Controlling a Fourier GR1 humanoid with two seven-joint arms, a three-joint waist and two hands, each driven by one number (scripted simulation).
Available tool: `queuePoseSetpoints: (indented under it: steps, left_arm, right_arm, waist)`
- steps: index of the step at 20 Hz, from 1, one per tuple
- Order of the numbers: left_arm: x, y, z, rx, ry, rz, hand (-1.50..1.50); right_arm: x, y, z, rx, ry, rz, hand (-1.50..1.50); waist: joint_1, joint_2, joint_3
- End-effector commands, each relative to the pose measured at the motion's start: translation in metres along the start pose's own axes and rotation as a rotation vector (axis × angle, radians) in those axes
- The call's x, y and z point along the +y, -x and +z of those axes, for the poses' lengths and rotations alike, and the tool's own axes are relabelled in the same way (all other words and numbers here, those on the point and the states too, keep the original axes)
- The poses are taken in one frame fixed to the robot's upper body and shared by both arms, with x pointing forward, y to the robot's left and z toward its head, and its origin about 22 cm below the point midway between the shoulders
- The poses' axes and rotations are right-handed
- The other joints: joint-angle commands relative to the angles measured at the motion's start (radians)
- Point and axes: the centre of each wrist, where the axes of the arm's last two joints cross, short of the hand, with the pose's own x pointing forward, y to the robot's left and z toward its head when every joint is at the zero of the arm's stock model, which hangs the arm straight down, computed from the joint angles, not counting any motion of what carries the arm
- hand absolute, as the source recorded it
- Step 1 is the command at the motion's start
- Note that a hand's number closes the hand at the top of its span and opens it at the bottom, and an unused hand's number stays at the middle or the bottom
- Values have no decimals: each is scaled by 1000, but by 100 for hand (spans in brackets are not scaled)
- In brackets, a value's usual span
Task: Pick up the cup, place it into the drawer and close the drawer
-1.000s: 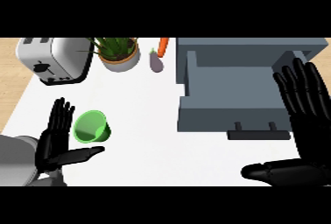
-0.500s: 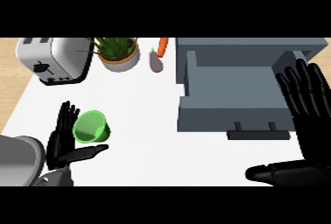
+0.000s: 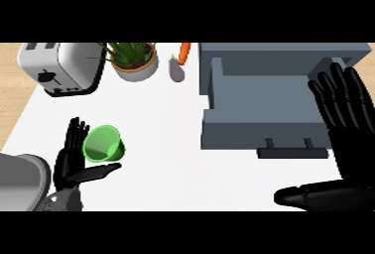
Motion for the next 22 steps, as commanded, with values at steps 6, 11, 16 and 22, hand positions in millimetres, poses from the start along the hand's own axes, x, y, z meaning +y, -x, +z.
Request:
queuePoseSetpoints:
  steps: [6, 11, 16, 22]
  left_arm:
    - [21, 19, 2, -10, 27, 30, -150]
    - [9, 25, -7, -2, 17, 59, -150]
    - [8, 19, -12, -10, 31, 96, -150]
    - [-7, 35, -5, -4, 54, 176, -150]
  right_arm:
    - [1, -3, 3, 7, -5, 0, -150]
    - [-1, -17, 3, 3, 1, -16, -150]
    - [-1, -5, -2, 9, -5, -15, -150]
    - [-8, -12, 4, -17, -10, -8, -150]
  waist:
    - [-3, 1, 0]
    - [-6, 1, -1]
    - [-1, 0, 0]
    - [-11, 4, -1]
